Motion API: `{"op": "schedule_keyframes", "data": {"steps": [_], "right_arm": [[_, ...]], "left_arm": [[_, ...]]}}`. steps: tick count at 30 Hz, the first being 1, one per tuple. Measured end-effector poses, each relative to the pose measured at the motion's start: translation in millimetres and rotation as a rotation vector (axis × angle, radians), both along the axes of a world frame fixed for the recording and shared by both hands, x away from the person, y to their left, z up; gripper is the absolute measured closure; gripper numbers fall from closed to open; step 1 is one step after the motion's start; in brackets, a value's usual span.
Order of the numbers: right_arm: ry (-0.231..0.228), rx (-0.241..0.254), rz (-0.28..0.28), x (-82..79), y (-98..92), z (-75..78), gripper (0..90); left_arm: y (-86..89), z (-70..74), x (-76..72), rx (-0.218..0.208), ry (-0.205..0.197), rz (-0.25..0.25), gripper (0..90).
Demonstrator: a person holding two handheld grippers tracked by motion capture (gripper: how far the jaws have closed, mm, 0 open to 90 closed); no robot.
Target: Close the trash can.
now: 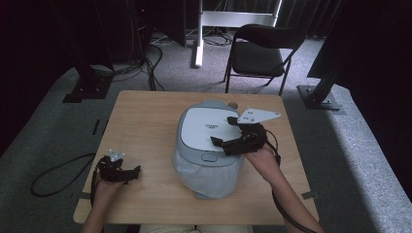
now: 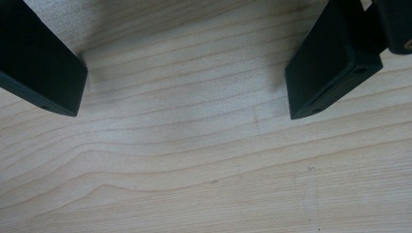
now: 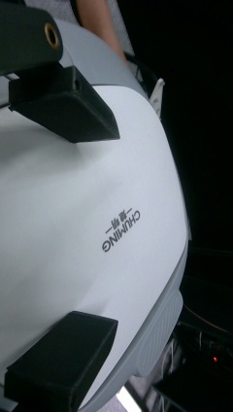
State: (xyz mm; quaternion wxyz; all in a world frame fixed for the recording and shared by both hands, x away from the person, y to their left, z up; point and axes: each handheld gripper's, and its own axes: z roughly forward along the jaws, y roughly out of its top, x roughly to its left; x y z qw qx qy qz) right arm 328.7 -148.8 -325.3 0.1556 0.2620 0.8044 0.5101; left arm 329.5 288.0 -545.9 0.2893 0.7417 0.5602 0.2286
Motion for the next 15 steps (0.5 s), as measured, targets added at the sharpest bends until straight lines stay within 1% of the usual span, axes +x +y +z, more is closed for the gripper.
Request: {"op": "schedule_keyframes", "data": {"steps": [4,7,15], "right_arm": [[-0.004,-0.010,0.020,-4.8,1.3,0.5,10.8],[-0.009,-0.014,0.025,-8.4,1.5,0.4,10.8],[-0.014,-0.014,0.016,-10.9,1.6,-0.4,10.8]], "left_arm": [[0.0,0.0,0.0,0.000,0.000,0.000,1.6],[0.1,0.0,-0.2,-0.001,0.000,0.000,1.6],[0.2,0.0,-0.4,-0.001,0.001,-0.002,1.6]]}}
